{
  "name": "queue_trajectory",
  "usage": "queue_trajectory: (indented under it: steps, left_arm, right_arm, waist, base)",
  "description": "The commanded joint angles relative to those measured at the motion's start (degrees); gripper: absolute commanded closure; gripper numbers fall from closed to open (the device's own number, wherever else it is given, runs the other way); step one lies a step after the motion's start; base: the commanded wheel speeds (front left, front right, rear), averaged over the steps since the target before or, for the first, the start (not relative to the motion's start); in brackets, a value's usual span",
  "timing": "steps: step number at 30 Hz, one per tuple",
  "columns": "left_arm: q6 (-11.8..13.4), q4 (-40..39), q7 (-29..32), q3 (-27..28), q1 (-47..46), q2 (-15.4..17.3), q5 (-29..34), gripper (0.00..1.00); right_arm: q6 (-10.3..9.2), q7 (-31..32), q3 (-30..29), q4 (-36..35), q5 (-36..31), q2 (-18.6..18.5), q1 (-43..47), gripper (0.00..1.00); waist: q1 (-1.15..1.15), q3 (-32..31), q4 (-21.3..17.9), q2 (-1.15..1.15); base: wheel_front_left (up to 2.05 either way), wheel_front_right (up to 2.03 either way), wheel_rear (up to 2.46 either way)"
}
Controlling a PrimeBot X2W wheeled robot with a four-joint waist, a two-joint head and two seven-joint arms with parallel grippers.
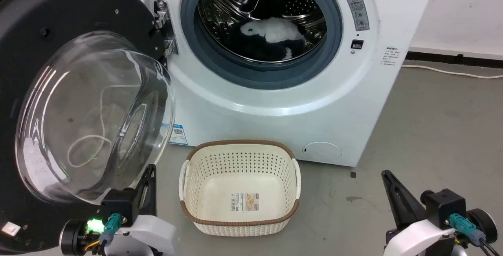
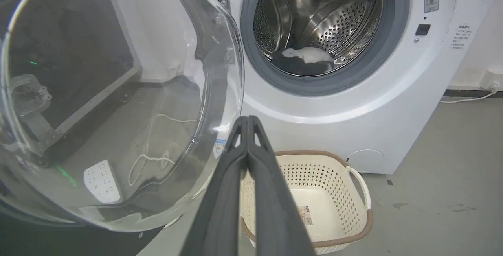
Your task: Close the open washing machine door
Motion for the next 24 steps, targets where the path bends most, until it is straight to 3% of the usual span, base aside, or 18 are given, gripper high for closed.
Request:
queue_trajectory:
  steps: [1,24]
  left_arm:
    - [-0.2,-0.2,0.0,0.0,0.6,0.0,0.2,1.0]
    - [-0.2,-0.2,0.0,0.0,0.6,0.0,0.2,1.0]
  right_arm:
    - [0.05,0.0,0.0,-0.3,-0.4,0.0,-0.8,1.0]
    - [0.05,0.0,0.0,-0.3,-0.4,0.0,-0.8,1.0]
  waist:
    - [0.0,0.0,0.0,0.0]
    - [0.0,0.0,0.0,0.0]
  base:
    - [0.0,0.0,0.0]
    - [0.0,0.0,0.0]
